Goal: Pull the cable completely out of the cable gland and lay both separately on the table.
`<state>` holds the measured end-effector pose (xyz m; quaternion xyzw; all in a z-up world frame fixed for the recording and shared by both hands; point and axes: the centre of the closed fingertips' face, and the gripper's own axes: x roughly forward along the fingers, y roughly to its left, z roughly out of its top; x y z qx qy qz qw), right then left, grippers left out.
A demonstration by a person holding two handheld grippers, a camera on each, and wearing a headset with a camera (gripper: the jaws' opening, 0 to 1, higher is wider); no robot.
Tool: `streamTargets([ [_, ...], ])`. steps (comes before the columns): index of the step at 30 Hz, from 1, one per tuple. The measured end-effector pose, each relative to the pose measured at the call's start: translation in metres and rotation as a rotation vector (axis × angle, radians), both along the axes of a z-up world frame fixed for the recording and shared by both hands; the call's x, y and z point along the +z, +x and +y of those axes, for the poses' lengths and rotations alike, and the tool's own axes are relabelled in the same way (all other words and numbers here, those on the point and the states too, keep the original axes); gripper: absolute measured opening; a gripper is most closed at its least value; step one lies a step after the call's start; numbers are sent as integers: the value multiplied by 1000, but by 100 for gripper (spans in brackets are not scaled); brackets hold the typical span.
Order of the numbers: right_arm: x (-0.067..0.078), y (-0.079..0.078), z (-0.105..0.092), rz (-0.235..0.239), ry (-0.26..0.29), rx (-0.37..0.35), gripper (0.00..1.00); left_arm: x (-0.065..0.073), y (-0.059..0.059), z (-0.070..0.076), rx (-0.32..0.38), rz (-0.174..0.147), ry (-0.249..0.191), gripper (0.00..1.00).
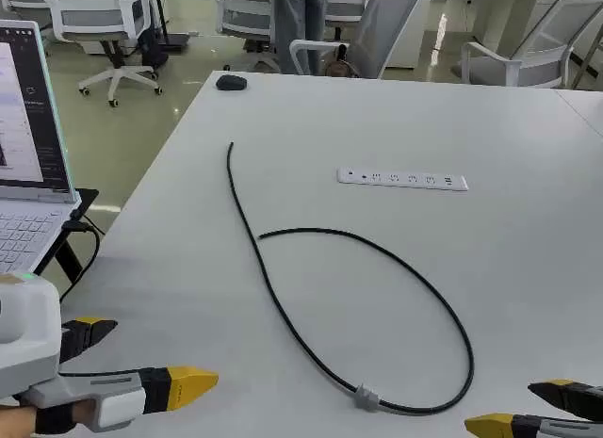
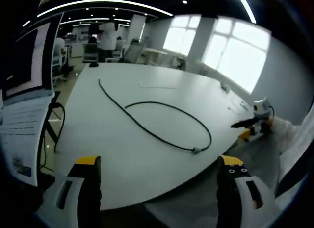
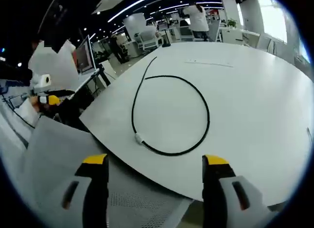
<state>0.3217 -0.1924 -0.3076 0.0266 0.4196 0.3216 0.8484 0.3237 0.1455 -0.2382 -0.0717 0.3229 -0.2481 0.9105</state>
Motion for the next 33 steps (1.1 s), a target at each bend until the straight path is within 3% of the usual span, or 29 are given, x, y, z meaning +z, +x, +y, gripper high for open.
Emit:
streamTargets([
  [20,-2,-4,-4,4,-23,6,77,-3,-4,-8,-31,12,18,98],
  [27,-1,1,0,-6,-17,-2,71,-4,-7,-10,-31,20,15,97],
  [33,-2,4,8,-23,-11,38,68,-2,-7,-10,-22,22,3,97],
])
